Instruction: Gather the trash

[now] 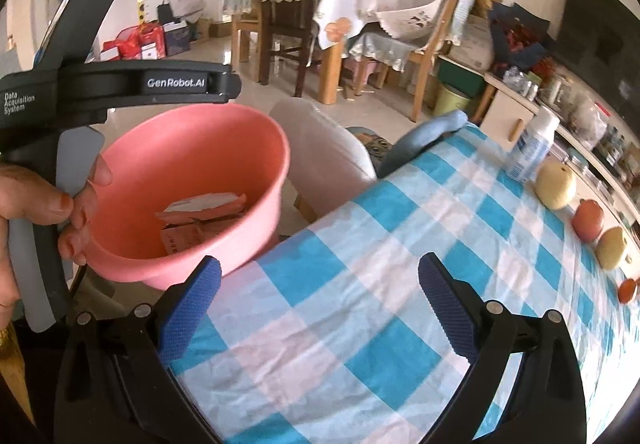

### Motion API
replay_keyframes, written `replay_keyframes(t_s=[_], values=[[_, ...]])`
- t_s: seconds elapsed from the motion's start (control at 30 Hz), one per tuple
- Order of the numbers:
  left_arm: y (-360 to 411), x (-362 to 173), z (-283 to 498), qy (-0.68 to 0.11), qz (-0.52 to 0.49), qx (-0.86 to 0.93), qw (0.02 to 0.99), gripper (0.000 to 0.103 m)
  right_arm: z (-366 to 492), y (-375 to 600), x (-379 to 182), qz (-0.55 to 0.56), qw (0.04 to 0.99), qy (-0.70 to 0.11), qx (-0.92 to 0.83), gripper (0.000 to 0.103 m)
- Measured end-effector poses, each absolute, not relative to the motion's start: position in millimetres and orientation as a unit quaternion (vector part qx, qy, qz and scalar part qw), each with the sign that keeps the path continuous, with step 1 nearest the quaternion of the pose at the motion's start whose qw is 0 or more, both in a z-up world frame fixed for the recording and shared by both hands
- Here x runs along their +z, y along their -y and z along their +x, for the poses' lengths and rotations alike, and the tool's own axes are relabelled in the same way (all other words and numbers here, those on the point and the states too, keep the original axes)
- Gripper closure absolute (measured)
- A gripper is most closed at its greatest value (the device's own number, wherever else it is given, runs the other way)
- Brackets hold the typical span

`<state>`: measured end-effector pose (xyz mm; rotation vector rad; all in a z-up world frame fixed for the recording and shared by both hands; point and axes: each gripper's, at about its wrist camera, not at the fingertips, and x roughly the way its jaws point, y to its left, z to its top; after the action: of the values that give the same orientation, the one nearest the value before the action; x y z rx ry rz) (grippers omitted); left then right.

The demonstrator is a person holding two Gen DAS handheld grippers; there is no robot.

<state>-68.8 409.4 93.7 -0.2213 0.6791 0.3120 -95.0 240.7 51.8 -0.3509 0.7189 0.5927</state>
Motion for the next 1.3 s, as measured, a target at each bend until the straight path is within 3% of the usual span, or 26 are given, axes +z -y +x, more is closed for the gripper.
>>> replay_keyframes(t_s=[1.3], values=[[-259.0,103.1,-42.0,-0.295,-0.028,0.03,0.955,0.005,-85.7,-87.0,60.7,-0.066,0.925,-0.339,0.161,0.005]])
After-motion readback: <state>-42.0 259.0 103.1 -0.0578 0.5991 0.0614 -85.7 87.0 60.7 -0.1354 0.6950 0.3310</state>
